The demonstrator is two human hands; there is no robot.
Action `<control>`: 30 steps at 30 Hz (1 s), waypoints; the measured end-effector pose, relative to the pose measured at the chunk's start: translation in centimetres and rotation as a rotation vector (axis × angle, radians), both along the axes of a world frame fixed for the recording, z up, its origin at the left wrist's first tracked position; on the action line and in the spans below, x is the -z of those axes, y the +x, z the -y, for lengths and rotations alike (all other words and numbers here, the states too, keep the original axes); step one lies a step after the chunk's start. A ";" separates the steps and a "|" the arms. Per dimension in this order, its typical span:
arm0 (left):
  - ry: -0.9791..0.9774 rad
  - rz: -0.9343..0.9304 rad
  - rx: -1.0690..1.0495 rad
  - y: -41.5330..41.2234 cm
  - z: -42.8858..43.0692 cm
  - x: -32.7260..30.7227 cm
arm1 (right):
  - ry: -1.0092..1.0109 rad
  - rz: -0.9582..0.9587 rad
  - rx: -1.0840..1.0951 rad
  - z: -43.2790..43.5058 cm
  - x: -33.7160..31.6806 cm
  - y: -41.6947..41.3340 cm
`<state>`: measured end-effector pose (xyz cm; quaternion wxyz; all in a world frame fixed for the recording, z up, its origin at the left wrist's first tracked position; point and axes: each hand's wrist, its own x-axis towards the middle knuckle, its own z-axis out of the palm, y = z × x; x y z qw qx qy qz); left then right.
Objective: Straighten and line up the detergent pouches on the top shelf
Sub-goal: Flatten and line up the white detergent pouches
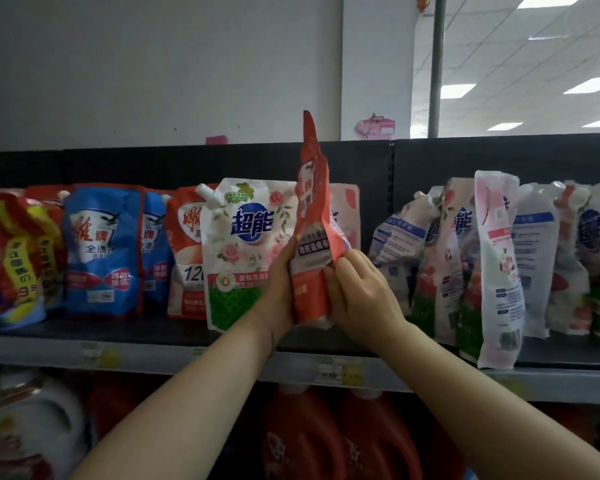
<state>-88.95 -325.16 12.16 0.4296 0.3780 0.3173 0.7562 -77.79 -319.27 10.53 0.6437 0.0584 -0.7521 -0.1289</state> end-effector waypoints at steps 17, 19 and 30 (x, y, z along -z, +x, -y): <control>0.240 -0.371 -1.338 -14.5 10.9 -1.8 | -0.469 0.275 -0.059 6.8 1.1 -13.8; 0.222 -0.403 -1.390 -16.5 11.5 -1.7 | -0.578 0.353 -0.061 7.7 0.6 -15.9; -0.056 -0.514 -1.131 -24.9 10.2 3.6 | -1.001 0.516 0.041 8.9 2.0 -23.5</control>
